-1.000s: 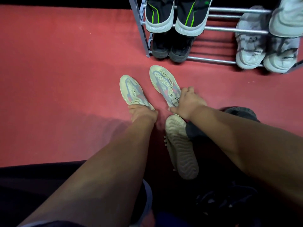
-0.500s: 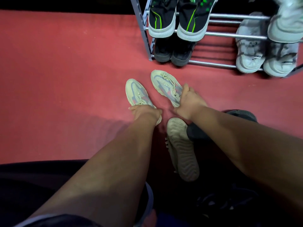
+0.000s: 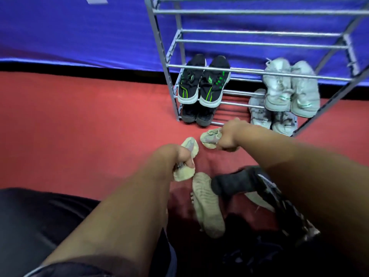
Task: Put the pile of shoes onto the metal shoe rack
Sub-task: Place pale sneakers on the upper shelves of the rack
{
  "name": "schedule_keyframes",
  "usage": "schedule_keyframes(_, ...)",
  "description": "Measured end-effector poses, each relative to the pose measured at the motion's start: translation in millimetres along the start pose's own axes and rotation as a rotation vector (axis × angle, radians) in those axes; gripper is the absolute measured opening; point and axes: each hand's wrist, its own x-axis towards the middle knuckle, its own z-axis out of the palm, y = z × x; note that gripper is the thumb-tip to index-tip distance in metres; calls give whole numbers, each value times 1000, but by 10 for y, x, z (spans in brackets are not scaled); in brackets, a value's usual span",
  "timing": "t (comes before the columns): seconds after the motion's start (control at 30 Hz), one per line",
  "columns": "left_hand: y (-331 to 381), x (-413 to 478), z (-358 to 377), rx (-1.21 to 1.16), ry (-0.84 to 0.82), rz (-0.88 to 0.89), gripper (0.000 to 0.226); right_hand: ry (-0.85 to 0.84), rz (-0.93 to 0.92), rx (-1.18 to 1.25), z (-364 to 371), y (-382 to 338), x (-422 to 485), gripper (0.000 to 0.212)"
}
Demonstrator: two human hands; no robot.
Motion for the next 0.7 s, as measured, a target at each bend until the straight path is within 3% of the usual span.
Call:
schedule_keyframes(0.1, 70, -455, -161, 54, 44, 43, 34, 32, -8, 6, -349, 136, -412, 32)
schedule_keyframes(0.23, 240, -1227, -440, 221, 108, 103, 30, 121, -56, 129, -719, 347, -866, 40)
schedule_keyframes(0.33, 423, -1849, -636, 297, 242, 185, 24, 243, -67, 229, -944, 519, -1127, 51)
schedule_keyframes(0.53, 644, -2543, -947, 300, 474, 326, 24, 376, -58, 634, -1151, 869, -1471, 33)
schedule_keyframes(0.63, 729, -2509, -892, 341, 724, 405, 21, 480, -28, 728, -1248, 911, -1403, 27)
schedule_keyframes(0.7, 797, -2324, -861, 302, 828, 437, 36, 559, 18, 768, -1277, 901, -1277, 30)
